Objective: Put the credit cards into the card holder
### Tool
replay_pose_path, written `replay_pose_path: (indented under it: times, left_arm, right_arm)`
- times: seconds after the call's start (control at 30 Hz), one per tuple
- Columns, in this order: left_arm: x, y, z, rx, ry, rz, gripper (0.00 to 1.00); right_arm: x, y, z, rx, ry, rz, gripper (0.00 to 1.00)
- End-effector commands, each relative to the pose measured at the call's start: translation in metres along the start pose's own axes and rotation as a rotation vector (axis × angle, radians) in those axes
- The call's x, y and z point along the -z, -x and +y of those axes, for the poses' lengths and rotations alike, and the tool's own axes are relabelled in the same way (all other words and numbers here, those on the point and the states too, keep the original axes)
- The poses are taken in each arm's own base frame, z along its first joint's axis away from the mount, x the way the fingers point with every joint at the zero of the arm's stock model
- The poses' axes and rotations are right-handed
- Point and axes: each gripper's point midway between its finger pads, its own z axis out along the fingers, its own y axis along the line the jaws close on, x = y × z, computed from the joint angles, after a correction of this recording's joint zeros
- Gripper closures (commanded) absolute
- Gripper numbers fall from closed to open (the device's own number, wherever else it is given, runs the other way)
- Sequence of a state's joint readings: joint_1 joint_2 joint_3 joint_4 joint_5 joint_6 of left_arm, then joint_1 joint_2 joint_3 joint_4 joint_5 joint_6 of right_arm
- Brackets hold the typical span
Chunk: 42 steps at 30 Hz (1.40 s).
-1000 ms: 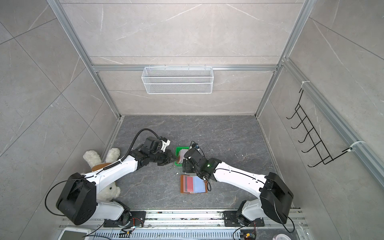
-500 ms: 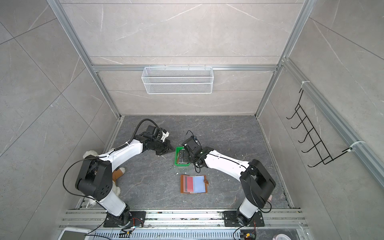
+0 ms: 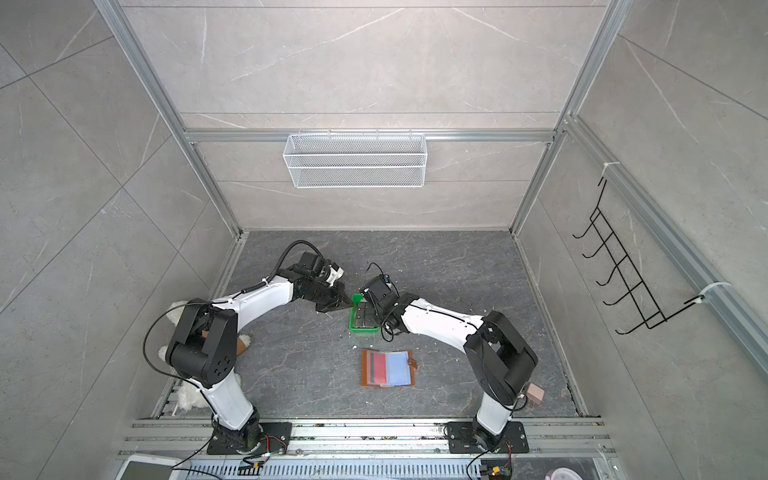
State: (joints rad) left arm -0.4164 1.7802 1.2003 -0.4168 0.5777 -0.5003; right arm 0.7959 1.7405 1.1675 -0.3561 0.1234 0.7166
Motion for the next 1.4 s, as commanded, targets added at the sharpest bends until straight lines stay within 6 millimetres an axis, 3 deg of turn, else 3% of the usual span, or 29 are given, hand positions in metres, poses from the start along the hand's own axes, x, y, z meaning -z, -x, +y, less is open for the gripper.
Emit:
replay_pose_path:
  times: [0.0, 0.4, 0.93, 1.37]
  left_arm:
    - [-0.001, 0.009, -0.010, -0.025, -0.041, 0.000, 0.91]
    - [-0.010, 0.007, -0.005, -0.005, -0.045, 0.020, 0.90]
    - [-0.023, 0.001, 0.002, 0.021, -0.028, 0.067, 0.90]
    - [-0.032, -0.003, 0.014, 0.050, 0.010, 0.098, 0.90]
  right_arm:
    - [-0.004, 0.011, 0.003, -0.002, -0.006, -0.021, 0.01]
    - [-0.012, 0.014, 0.001, -0.013, -0.018, -0.036, 0.03]
    - [-0.040, 0.005, 0.007, 0.005, 0.000, 0.036, 0.00]
    - [-0.047, 0.001, -0.004, 0.002, -0.047, 0.048, 0.01]
